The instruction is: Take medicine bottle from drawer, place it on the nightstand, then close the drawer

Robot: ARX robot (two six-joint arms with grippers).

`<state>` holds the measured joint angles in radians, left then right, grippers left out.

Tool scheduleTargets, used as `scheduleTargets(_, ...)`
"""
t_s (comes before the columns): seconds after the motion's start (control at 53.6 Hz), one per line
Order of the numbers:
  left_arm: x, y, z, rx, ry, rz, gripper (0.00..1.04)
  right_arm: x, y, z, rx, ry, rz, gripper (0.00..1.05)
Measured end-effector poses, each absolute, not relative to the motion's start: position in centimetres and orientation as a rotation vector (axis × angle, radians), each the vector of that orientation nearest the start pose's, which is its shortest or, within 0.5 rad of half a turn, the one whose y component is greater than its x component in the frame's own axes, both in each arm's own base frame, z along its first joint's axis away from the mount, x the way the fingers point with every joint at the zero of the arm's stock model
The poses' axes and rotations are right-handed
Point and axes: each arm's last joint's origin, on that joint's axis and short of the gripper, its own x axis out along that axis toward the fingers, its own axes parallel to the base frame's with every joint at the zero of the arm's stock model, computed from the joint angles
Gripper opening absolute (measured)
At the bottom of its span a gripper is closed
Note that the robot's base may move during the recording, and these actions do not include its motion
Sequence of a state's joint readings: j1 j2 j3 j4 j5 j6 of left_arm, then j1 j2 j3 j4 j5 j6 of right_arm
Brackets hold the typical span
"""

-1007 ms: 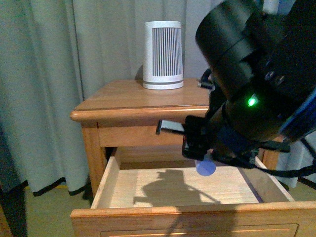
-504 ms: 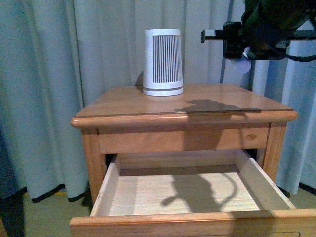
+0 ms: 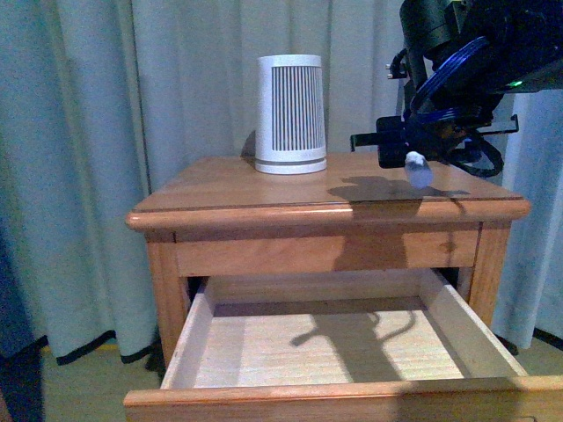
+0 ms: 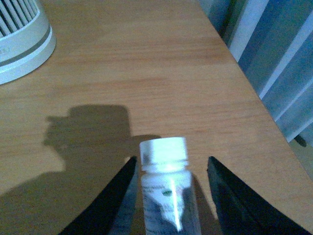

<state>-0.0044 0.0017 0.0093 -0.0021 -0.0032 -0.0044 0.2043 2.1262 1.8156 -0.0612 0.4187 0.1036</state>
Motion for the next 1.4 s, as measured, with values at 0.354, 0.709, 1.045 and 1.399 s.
scheduleTargets(0.354, 9.7, 0.0, 16.6, -0.004, -0.006, -0.002, 0.98, 46.0, 8.0, 29.6, 0.036, 0.196, -0.217, 0.99)
scheduleTargets(0.709, 9.7, 0.0, 16.6, -0.004, -0.006, -0.002, 0.98, 29.8, 3.9, 30.0, 0.046, 0.19, -0.191, 0.98)
scheduleTargets(1.045, 9.7, 0.0, 16.6, -0.004, -0.006, -0.001, 0.98, 17.5, 5.3, 14.2, 0.014, 0.451, -0.083, 0.98)
scheduleTargets(1.399, 9.7, 0.0, 16.6, -0.004, -0.006, -0.001, 0.98, 22.2, 7.2, 8.5, -0.002, 0.351, -0.087, 0.98)
